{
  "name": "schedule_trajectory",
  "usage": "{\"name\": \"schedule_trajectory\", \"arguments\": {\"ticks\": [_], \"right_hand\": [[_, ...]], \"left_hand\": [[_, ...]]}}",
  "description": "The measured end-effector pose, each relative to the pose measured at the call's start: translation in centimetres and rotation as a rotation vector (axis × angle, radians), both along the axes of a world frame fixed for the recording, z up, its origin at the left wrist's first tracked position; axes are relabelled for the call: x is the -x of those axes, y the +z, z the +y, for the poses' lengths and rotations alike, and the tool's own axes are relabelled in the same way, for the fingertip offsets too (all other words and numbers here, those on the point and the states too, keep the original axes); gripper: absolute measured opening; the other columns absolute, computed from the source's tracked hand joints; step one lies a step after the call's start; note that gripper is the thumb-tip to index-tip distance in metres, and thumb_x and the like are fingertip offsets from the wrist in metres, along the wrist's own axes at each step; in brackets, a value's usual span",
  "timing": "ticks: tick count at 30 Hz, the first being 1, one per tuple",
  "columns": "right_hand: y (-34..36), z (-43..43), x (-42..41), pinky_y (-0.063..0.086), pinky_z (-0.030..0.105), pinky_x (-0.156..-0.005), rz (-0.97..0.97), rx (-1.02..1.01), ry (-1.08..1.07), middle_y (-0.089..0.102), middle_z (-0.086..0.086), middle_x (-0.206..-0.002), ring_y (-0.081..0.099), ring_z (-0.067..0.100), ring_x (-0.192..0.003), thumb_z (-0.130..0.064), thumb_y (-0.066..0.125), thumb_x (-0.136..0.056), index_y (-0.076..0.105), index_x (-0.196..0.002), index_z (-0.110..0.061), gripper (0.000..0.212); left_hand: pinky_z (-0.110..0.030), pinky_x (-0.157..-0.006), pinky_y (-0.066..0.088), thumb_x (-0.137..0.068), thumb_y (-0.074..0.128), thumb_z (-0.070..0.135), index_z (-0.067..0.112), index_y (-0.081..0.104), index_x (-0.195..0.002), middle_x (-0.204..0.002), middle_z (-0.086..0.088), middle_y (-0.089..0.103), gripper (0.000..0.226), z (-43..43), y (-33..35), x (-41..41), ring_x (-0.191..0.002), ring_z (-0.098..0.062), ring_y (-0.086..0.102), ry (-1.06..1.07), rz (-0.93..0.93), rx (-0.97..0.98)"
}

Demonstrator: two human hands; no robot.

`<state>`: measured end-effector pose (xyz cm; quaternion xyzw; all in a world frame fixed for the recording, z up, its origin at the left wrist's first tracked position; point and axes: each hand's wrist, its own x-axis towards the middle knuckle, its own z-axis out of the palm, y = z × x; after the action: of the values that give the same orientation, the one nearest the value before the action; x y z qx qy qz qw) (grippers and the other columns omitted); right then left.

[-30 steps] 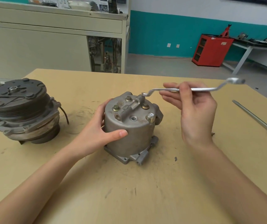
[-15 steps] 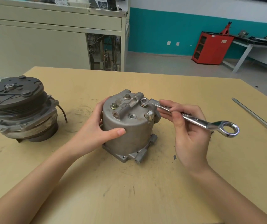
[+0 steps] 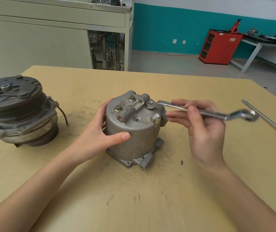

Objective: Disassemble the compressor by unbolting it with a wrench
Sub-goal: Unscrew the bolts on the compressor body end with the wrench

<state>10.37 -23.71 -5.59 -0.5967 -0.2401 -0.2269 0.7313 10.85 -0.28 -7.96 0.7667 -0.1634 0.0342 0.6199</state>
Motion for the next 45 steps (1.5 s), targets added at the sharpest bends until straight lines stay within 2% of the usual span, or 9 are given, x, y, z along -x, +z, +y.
{"name": "schedule_trajectory", "arguments": {"ticks": [5, 9, 12, 19, 25, 30, 38, 41, 45], "right_hand": [[4.1, -1.9, -7.4, 0.048, 0.018, -0.045, 0.645, -0.082, 0.365, 0.072, 0.009, -0.079, 0.060, 0.014, -0.050, -0.006, 0.040, -0.097, 0.051, -0.087, -0.009, 0.016], [6.1, 0.4, -11.7, 0.044, 0.011, -0.040, 0.842, 0.119, 0.518, 0.069, 0.008, -0.070, 0.053, 0.007, -0.042, -0.006, 0.040, -0.098, 0.053, -0.090, -0.008, 0.015], [6.9, 2.1, -12.3, 0.037, 0.012, -0.034, 0.832, 0.185, 0.509, 0.066, 0.006, -0.062, 0.048, 0.007, -0.037, -0.010, 0.039, -0.099, 0.053, -0.090, -0.009, 0.017], [8.3, 2.2, -8.8, 0.047, 0.016, -0.044, 0.588, -0.337, 0.272, 0.067, 0.008, -0.063, 0.061, 0.014, -0.048, -0.014, 0.044, -0.101, 0.048, -0.081, -0.008, 0.021], [4.7, 1.4, -2.0, 0.056, 0.024, -0.064, 0.066, -0.112, -0.136, 0.074, 0.007, -0.086, 0.072, 0.024, -0.072, -0.016, 0.047, -0.098, 0.056, -0.092, -0.007, 0.014], [1.9, 1.9, 0.6, 0.058, 0.027, -0.068, -0.149, 0.031, -0.185, 0.074, -0.003, -0.091, 0.073, 0.021, -0.078, -0.017, 0.057, -0.092, 0.064, -0.089, -0.017, 0.007], [-0.9, 1.6, 1.6, 0.057, 0.031, -0.080, -0.143, 0.117, -0.134, 0.069, 0.002, -0.109, 0.071, 0.022, -0.092, -0.025, 0.055, -0.095, 0.064, -0.098, -0.032, 0.011], [-0.2, 1.3, 0.0, 0.052, 0.024, -0.074, -0.125, 0.069, -0.130, 0.072, -0.001, -0.096, 0.068, 0.016, -0.081, -0.022, 0.051, -0.096, 0.060, -0.091, -0.028, 0.011], [2.0, 0.1, -5.2, 0.038, 0.022, -0.056, 0.252, -0.094, 0.049, 0.071, 0.006, -0.076, 0.051, 0.014, -0.058, -0.007, 0.038, -0.098, 0.043, -0.087, -0.015, 0.015]], "left_hand": [[-0.004, -0.089, 0.041, -0.045, 0.077, 0.079, 0.047, 0.031, -0.135, -0.128, 0.037, 0.051, 0.105, -0.1, 0.1, 0.1, -0.122, 0.011, 0.048, 0.009, 0.004, -0.010], [-0.005, -0.089, 0.042, -0.045, 0.078, 0.077, 0.049, 0.032, -0.133, -0.128, 0.036, 0.051, 0.104, 0.0, 0.2, 0.1, -0.122, 0.010, 0.049, 0.010, 0.011, -0.004], [-0.004, -0.088, 0.041, -0.044, 0.079, 0.076, 0.050, 0.031, -0.132, -0.127, 0.039, 0.051, 0.103, 0.0, 0.1, 0.2, -0.122, 0.011, 0.048, 0.021, 0.018, 0.001], [-0.004, -0.089, 0.041, -0.045, 0.078, 0.078, 0.049, 0.030, -0.133, -0.127, 0.040, 0.049, 0.105, 0.0, 0.2, 0.1, -0.124, 0.011, 0.047, 0.020, 0.014, -0.009], [-0.003, -0.088, 0.040, -0.046, 0.077, 0.079, 0.045, 0.030, -0.135, -0.126, 0.040, 0.050, 0.106, -0.1, 0.2, 0.3, -0.122, 0.012, 0.047, 0.019, 0.004, -0.014], [-0.004, -0.089, 0.040, -0.045, 0.079, 0.075, 0.041, 0.031, -0.136, -0.126, 0.039, 0.051, 0.108, -0.2, 0.3, 0.4, -0.121, 0.012, 0.048, 0.013, 0.000, -0.007], [-0.004, -0.089, 0.040, -0.046, 0.078, 0.077, 0.043, 0.031, -0.136, -0.127, 0.038, 0.051, 0.107, -0.2, 0.3, 0.4, -0.123, 0.011, 0.048, 0.017, 0.005, -0.002], [-0.004, -0.089, 0.040, -0.047, 0.077, 0.078, 0.045, 0.031, -0.135, -0.127, 0.039, 0.050, 0.105, -0.2, 0.3, 0.4, -0.123, 0.012, 0.047, 0.018, 0.002, -0.003], [-0.004, -0.090, 0.039, -0.047, 0.077, 0.078, 0.050, 0.031, -0.133, -0.129, 0.039, 0.049, 0.102, -0.1, 0.2, 0.3, -0.124, 0.011, 0.046, 0.035, -0.001, -0.019]]}}
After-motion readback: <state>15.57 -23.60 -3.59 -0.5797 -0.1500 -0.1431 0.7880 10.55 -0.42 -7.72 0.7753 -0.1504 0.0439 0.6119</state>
